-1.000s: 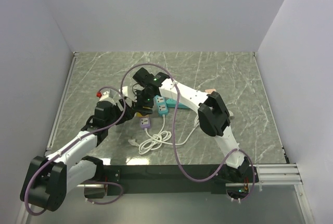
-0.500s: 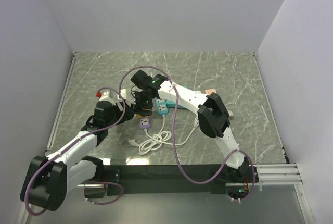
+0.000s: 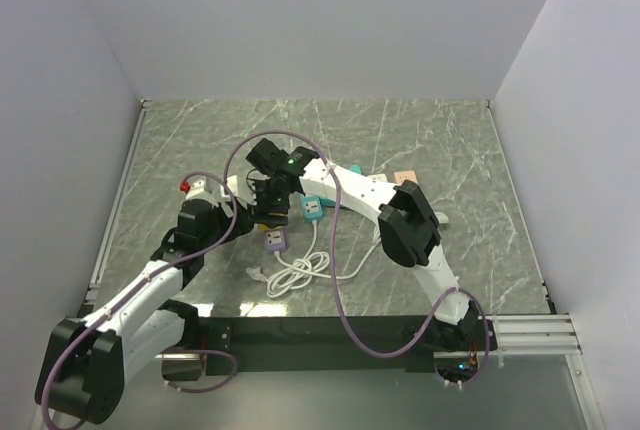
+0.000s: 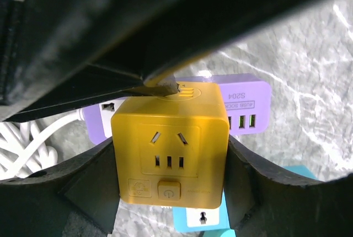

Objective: Insert the plug

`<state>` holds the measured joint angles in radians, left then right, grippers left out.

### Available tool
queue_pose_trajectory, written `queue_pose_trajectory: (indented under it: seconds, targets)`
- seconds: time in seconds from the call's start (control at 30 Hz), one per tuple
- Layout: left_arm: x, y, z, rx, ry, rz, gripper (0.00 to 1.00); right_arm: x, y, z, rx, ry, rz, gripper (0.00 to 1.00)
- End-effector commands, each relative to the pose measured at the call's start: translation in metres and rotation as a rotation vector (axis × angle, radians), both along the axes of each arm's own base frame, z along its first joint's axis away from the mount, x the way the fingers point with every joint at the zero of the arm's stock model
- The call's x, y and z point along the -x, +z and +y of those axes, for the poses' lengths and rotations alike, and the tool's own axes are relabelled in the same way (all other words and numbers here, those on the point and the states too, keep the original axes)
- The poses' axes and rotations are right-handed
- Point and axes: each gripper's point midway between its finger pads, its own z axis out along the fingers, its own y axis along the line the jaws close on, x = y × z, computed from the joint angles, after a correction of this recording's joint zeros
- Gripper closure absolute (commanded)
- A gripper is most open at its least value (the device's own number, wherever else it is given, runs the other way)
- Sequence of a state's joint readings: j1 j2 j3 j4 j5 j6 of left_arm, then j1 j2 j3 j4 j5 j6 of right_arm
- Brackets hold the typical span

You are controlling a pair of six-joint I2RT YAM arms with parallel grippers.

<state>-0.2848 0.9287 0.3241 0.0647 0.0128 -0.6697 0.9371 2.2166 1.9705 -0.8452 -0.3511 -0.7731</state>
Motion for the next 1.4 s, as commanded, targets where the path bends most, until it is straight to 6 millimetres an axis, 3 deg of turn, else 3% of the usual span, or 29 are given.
queue_pose_trajectory:
  seconds: [0.0,0.4,0.5,0.67,0.93,1.27,1.37]
  targets:
    - [-0.023,0.081,-0.023,0.154,-0.046,-0.262,0.11,0.022,-0.021,0.003,0.036,0.030,0.058,1.00]
    - [-0.015,0.100,-0.012,0.157,0.000,-0.312,0.11,0.019,-0.022,0.002,0.047,0.017,0.048,1.00]
    - [-0.016,0.097,-0.008,0.136,0.018,-0.305,0.11,0.019,-0.021,0.002,0.045,0.014,0.047,1.00]
    - [-0.015,0.077,-0.007,0.102,0.016,-0.227,0.12,0.018,-0.023,0.004,0.042,0.014,0.049,1.00]
    - [-0.008,0.080,0.010,0.043,0.075,-0.209,0.11,0.016,-0.027,0.004,0.053,0.017,0.047,1.00]
    - [-0.001,0.060,-0.001,0.050,0.013,-0.161,0.13,0.014,-0.030,-0.002,0.077,0.004,0.037,1.00]
    - [0.000,0.070,-0.004,0.078,-0.008,-0.217,0.13,0.015,-0.029,-0.006,0.084,0.000,0.035,1.00]
